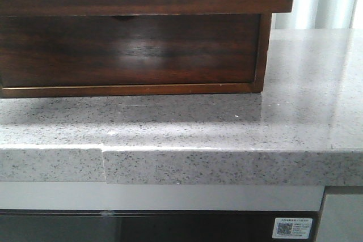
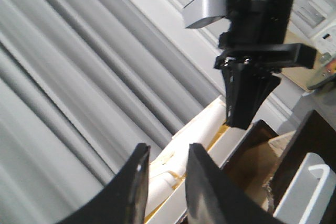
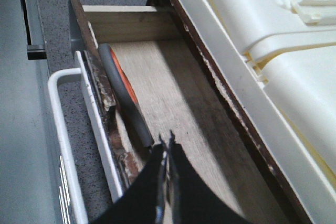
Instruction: Put scissors in drawer with both arms
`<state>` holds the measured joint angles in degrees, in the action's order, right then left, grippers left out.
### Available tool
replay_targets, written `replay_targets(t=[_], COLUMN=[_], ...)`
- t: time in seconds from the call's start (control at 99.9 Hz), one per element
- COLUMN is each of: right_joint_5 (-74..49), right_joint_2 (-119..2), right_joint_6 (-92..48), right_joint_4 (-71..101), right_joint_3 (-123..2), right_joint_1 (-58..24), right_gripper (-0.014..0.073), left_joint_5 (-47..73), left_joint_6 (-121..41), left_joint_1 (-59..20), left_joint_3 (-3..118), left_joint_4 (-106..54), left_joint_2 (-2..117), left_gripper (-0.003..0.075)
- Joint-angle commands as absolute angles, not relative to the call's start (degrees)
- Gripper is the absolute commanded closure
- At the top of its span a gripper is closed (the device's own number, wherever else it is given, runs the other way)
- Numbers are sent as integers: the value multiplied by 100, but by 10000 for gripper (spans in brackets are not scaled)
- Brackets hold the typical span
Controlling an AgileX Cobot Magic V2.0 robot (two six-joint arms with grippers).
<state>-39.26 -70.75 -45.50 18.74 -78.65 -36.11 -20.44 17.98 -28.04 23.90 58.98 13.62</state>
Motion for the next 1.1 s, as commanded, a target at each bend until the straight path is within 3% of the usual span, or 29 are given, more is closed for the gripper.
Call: replay_targets(t=[0.0,0.28,0.46,0.801,1.091], right_joint_5=[-3458,-1623,-696,-722,-820], right_joint_2=[-6495,-4659,-3313,-1181,-553], right_joint_6=[-4441,-4377,-4372,-4372,-4372], right_joint_4=[1974,2445,2657,2693,2754], right_joint_3=[-7785,-5976,-4448,-2408,-1731], right_joint_1=[-3616,-3616,-3616,-3616,-3616], right_gripper=[650,650,650,651,651], left_joint_5=[-1750,-998,-973,-971,-960], left_joint_6=[2347,3309,3456,3456,3456], left_joint_1=[-2847,-2847,-2847,-2847,-2847], left_joint_3=[2564,2231,1618,1016,1003], left_joint_4=[5669,5590,4720,4189,4189], left_joint_2=[1028,219,182,182,182], left_gripper=[719,739,739,739,739])
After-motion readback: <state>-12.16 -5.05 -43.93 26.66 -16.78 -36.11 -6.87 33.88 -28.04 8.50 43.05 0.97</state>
